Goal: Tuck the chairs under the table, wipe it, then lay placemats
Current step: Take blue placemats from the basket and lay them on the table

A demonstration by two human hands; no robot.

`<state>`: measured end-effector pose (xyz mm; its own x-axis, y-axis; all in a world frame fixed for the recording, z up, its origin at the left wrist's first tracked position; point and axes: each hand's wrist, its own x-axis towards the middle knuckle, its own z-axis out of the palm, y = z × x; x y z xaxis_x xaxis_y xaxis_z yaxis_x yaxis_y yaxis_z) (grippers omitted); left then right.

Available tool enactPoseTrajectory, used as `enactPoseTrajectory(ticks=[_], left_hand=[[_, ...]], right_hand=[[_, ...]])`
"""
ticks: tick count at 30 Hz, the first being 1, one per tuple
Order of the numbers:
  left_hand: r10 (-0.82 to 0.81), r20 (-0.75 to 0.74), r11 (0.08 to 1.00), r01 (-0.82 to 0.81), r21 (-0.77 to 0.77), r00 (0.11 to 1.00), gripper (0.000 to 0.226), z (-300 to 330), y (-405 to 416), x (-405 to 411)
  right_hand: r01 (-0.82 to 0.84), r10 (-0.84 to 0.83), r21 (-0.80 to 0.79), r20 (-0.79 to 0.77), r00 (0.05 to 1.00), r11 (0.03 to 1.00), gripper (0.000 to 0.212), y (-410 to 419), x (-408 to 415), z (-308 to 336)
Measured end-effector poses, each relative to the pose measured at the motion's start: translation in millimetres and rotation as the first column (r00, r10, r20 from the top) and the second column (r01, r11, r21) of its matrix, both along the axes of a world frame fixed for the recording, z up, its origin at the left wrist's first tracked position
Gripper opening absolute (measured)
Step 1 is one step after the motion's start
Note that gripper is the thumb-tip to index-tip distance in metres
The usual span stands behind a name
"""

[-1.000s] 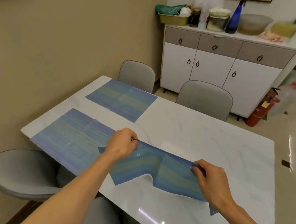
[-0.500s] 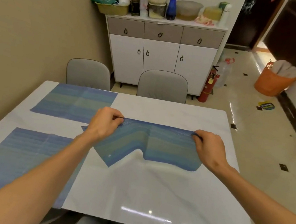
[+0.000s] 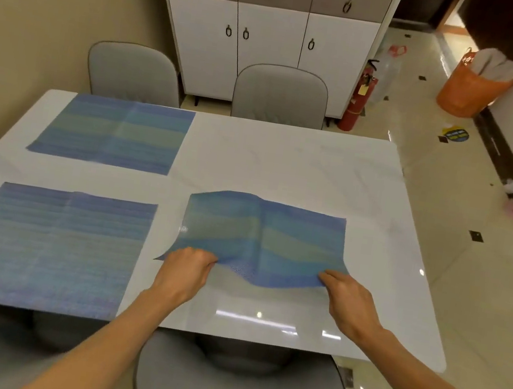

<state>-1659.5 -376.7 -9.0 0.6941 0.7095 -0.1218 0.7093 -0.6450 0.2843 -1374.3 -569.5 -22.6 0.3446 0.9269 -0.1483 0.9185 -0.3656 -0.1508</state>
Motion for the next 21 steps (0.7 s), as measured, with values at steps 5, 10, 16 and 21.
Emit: enactPoseTrajectory(ticks=[5,10,16,21], left_hand=[[-0.237,-0.419,0.967,0.255,-0.014,0.877,0.03,-23,-31,-7],[-0.322,-0.587,0.93,0.364,-0.049,0.743,0.035,-43,-48,-3],[-0.332,-0.624,0.911,0.413,-0.016,0.707,0.021,-55,-46,-10],[-0.304,-0.571,0.936,0.351,-0.029,0.763,0.03,-76,-44,-19]], right_hand=[[-0.064,0.071,-0.182,0.035,0.997,0.981,0.042,-23,-5,-22],[-0.1,0.122,-0.323,0.05,0.991,0.941,0.037,-37,-21,-46],[-0.083,0.123,-0.366,0.088,0.988,0.927,0.033,-46,-33,-60],[-0.097,0.16,-0.346,0.156,0.975,0.933,0.044,-50,-33,-70]])
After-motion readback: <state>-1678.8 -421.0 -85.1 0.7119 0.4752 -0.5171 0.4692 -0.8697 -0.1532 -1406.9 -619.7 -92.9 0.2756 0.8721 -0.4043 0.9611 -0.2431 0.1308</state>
